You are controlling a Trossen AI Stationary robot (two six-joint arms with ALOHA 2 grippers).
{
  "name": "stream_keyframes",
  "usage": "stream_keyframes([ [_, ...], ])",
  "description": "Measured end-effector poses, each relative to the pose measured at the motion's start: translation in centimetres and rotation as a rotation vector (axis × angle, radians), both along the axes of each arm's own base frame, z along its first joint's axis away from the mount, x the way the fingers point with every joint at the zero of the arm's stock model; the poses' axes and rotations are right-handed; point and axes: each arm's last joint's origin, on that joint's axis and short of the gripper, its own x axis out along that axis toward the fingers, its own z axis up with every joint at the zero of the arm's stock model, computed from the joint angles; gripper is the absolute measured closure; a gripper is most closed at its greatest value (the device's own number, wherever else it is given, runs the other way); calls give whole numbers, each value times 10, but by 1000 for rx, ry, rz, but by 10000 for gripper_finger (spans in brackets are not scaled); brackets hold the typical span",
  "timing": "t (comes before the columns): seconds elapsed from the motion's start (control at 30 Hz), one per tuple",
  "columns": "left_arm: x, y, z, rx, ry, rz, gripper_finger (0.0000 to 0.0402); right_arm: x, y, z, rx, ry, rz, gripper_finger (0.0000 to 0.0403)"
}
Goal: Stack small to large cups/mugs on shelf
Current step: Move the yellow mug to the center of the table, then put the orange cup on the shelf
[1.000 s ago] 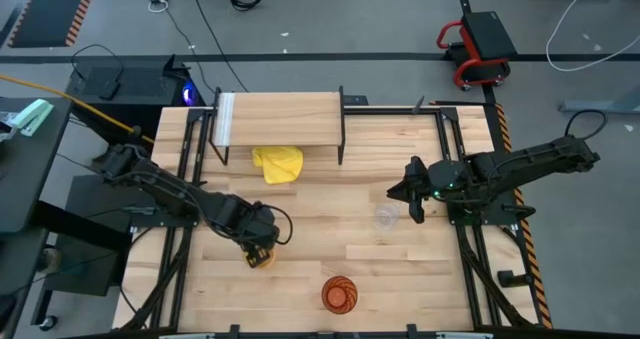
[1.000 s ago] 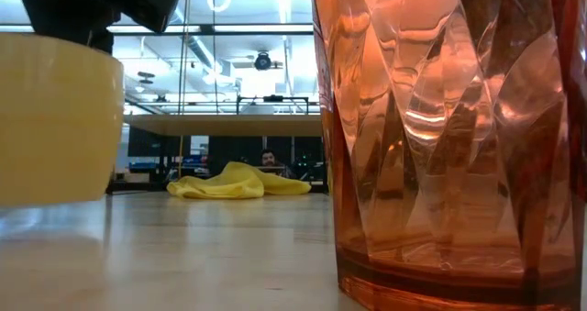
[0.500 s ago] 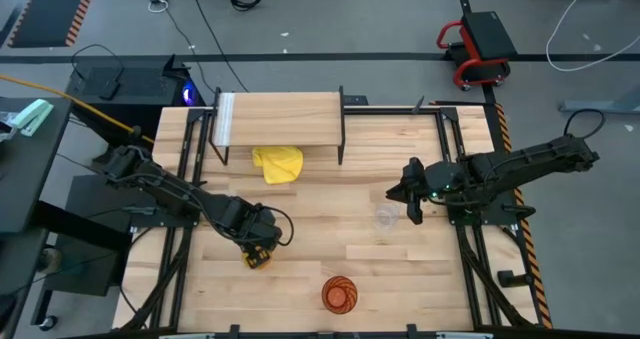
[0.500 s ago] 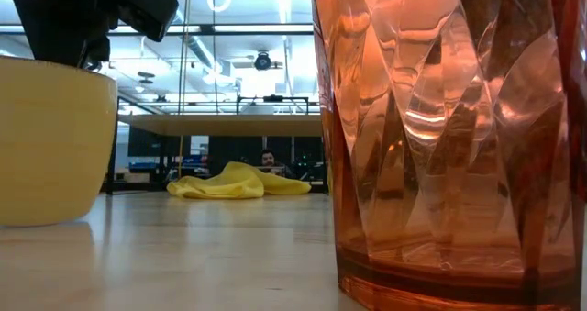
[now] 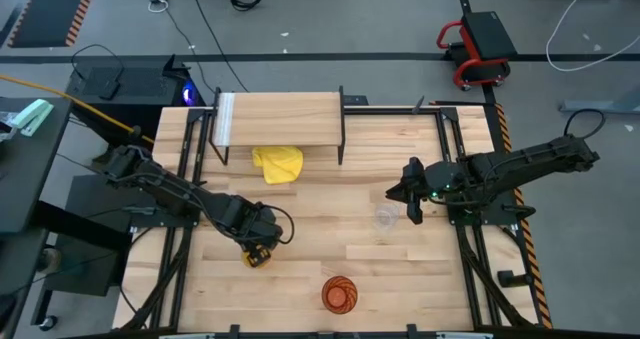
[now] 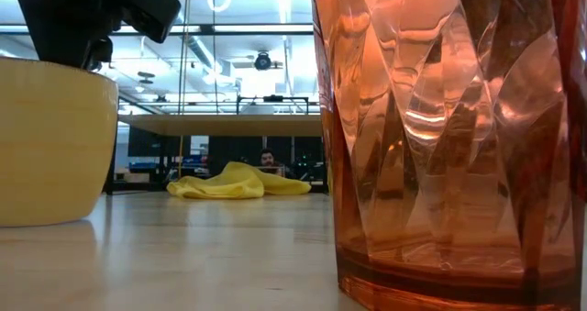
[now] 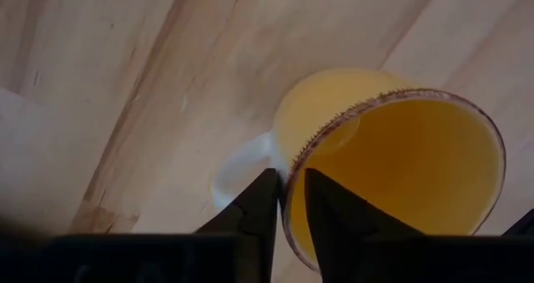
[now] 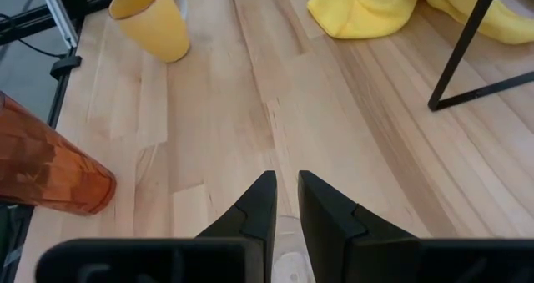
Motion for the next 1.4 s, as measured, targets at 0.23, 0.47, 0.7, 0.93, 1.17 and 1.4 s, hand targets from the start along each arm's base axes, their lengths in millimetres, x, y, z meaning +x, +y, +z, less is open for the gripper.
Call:
stream_keyframes([
  [0.23,0,0,0,1,-1,2,305,0,0,0,0,0,0,343],
  [0.47,0,1,0,1,0,4,294,0,0,0,0,0,0,343],
  [0.7,1,3,0,3,5,14,294,0,0,0,0,0,0,343],
  [0.93,-2,5,1,11,26,14,294,0,0,0,3,0,-2,343],
  [1.17,-2,5,1,11,25,15,294,0,0,0,3,0,-2,343],
  [1.4,5,2,16,-7,-26,13,294,0,0,0,8,1,4,343],
])
